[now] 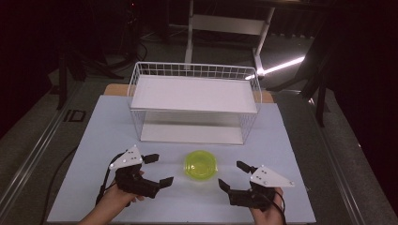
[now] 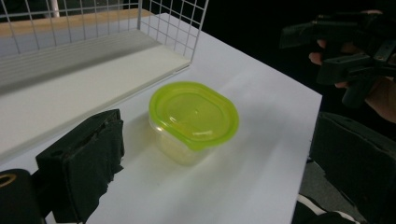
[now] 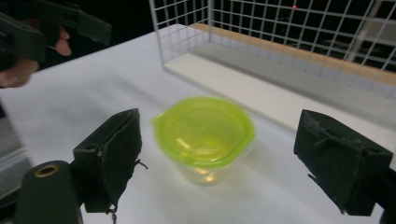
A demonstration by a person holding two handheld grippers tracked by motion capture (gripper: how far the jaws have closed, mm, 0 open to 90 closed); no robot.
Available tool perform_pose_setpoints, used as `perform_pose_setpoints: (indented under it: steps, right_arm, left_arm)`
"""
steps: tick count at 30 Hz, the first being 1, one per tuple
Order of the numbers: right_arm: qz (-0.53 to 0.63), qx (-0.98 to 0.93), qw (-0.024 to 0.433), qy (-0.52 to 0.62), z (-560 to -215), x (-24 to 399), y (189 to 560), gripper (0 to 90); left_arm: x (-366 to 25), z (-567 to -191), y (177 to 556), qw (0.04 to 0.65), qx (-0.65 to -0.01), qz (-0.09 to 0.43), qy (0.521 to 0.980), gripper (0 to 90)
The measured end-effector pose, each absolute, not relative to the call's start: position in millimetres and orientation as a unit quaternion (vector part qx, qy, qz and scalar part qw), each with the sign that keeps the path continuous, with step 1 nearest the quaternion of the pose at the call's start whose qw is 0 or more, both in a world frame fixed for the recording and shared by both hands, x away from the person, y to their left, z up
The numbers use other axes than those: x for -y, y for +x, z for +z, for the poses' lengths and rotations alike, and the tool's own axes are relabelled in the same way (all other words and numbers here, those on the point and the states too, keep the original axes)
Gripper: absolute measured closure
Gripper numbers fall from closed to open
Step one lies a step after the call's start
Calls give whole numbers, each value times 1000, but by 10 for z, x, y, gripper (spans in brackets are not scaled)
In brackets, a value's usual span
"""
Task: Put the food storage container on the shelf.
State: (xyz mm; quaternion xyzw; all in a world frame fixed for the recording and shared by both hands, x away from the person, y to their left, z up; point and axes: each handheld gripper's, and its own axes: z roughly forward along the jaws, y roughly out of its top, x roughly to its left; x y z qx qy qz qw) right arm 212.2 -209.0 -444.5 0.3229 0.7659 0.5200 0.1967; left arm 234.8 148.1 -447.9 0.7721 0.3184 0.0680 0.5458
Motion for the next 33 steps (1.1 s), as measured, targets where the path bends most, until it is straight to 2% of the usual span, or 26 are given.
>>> perform_pose_setpoints:
  steps: [5,10,15,19,23,25,27,33]
  right_arm:
    - [531,-756,196,328,-4420,2066,2296,147]
    - [521,-758,195,340,-4474,2033,2460,145]
    - [536,-744,162,364,-4564,2040,2611,139]
    - [534,-734,146,393,-4653,2008,2713,140]
    - [523,-740,128,403,-4754,1972,2779,159]
    - [511,-747,116,410,-4795,1956,2803,224]
    - [503,-747,111,421,-4829,1943,2815,246]
    - [478,-755,91,440,-4931,1894,2843,385]
  left_arm:
    - [-1339,-4513,2503,530,-337,44,777,47]
    - [-1214,-4582,2639,522,-352,54,775,57]
    - [-1158,-4642,2747,519,-367,62,770,60]
    - [-1120,-4700,2825,510,-386,55,767,149]
    - [-1082,-4792,2881,496,-398,40,771,156]
    - [-1059,-4838,2892,489,-406,34,771,161]
    - [-1039,-4879,2900,479,-419,38,770,193]
    - [-1015,-4986,2930,471,-443,9,763,241]
